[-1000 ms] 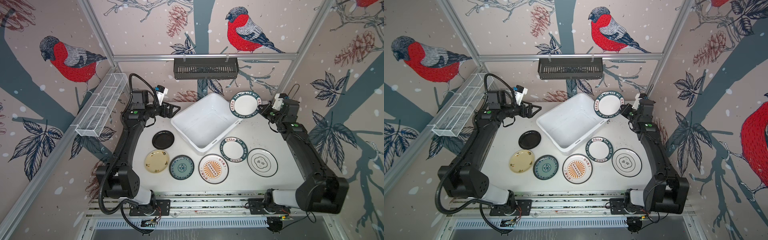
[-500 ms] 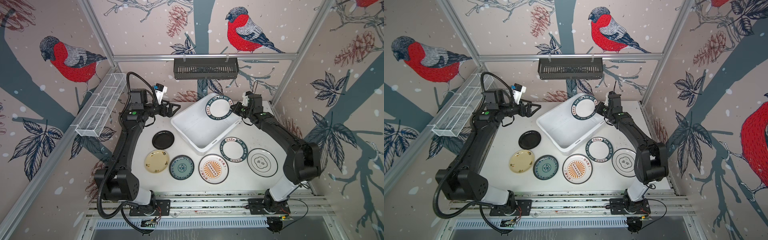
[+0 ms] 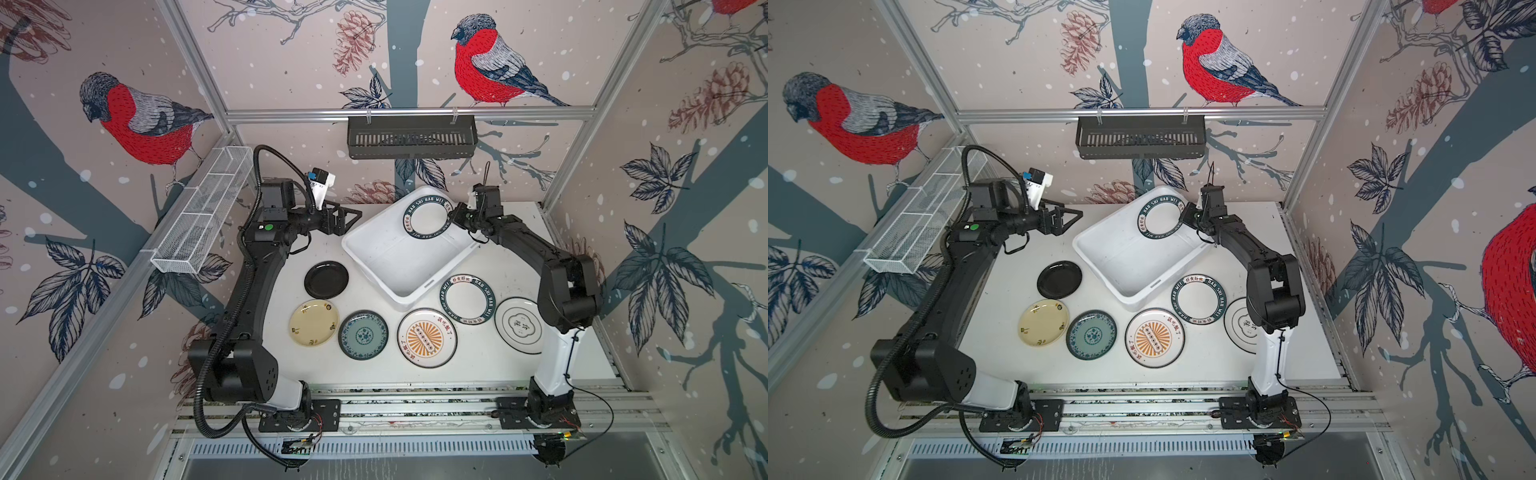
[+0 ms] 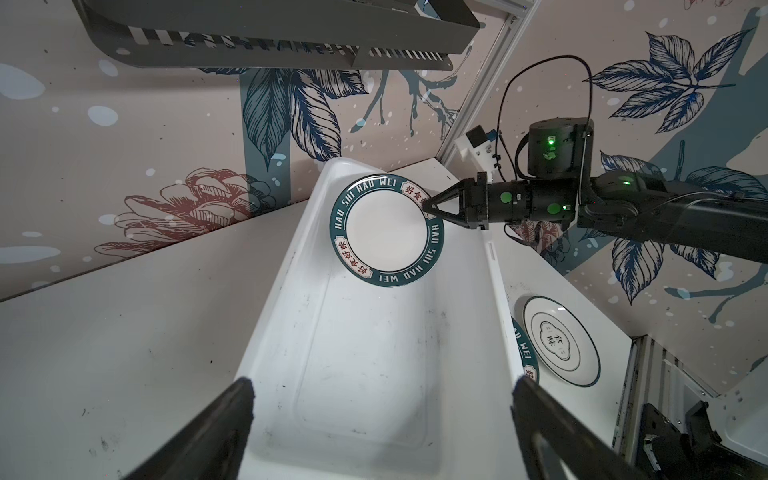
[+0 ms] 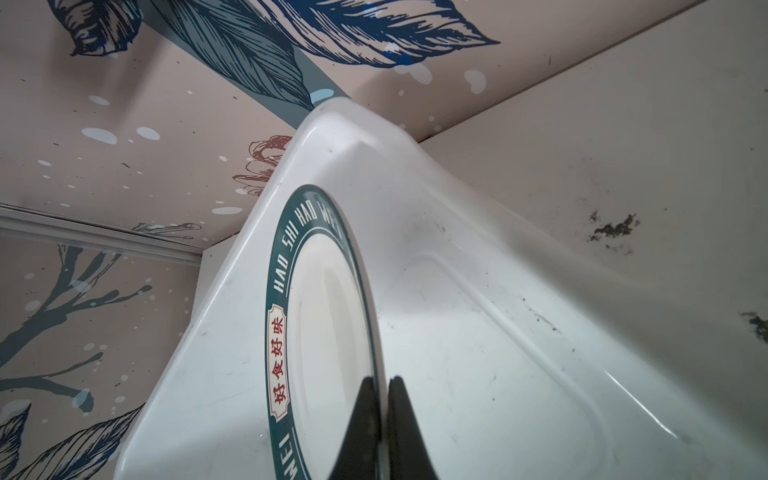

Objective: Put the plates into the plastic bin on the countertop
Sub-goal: 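Lift the green-rimmed plate with the right gripper and carry it over the bin, then lower the green-rimmed plate into the white bin with the right gripper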

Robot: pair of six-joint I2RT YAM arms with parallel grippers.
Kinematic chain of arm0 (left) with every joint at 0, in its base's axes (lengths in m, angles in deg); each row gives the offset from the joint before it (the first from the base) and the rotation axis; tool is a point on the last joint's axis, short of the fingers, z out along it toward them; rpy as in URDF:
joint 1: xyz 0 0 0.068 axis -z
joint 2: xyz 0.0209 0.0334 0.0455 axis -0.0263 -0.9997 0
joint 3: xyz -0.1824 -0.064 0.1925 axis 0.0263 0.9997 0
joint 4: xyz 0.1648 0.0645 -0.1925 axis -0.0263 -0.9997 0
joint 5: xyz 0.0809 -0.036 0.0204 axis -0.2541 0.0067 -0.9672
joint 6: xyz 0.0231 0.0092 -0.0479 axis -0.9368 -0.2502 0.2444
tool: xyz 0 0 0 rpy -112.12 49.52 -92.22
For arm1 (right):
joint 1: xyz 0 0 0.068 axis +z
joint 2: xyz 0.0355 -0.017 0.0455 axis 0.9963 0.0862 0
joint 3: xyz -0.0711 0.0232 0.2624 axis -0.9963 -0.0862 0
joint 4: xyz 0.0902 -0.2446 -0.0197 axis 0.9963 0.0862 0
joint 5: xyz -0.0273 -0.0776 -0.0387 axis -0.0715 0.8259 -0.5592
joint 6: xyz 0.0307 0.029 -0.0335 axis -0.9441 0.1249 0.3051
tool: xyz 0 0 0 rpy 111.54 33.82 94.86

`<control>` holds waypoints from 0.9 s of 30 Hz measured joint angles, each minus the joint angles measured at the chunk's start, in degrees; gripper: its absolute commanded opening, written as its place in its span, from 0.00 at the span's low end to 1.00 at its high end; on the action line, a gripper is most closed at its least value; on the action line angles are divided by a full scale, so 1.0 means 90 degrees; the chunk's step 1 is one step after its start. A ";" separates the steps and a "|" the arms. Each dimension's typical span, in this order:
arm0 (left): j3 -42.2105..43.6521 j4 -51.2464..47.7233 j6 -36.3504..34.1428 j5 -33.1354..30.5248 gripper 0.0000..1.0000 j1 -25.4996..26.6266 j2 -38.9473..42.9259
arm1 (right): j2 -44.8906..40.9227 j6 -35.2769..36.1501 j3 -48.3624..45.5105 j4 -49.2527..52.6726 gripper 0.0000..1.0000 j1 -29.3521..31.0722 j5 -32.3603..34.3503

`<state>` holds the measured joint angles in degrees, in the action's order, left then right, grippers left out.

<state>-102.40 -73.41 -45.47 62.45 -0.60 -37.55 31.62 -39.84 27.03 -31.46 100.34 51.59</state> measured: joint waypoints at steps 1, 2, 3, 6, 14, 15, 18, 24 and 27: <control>0.0012 0.0000 0.0000 0.0002 0.96 0.0000 0.0007 | 0.0058 0.0000 0.0051 0.0022 0.01 0.0000 -0.0005; 0.0022 -0.0002 0.0000 0.0002 0.96 0.0000 0.0012 | 0.0126 0.0005 0.0104 0.0056 0.01 0.0000 -0.0024; 0.0024 0.0000 0.0000 0.0007 0.96 0.0000 0.0015 | 0.0185 0.0019 0.0146 0.0080 0.00 0.0000 -0.0039; 0.0029 0.0000 0.0000 0.0022 0.96 0.0000 0.0015 | 0.0311 0.0119 0.0231 0.0170 0.00 0.0005 -0.0080; 0.0032 0.0000 0.0002 0.0049 0.96 0.0000 0.0015 | 0.0699 0.0379 0.0763 0.0534 0.01 0.0148 -0.0087; 0.0032 0.0000 0.0002 0.0051 0.96 0.0000 0.0015 | 0.0748 0.0461 0.0823 0.0585 0.00 0.0165 -0.0085; 0.0041 0.0002 0.0005 0.0056 0.96 0.0002 0.0015 | 0.0879 0.0498 0.0952 0.0731 0.01 0.0182 -0.0085; 0.0078 0.0010 0.0017 0.0102 0.96 0.0007 0.0034 | 0.1207 0.0673 0.1263 0.1032 0.01 0.0211 -0.0058; 0.0083 0.0012 0.0017 0.0112 0.96 0.0007 0.0041 | 0.1345 0.0801 0.1443 0.1175 0.01 0.0223 -0.0046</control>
<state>-101.66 -73.30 -45.32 63.45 -0.53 -37.18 43.73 -32.62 40.01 -20.89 102.35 51.17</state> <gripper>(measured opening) 0.962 0.073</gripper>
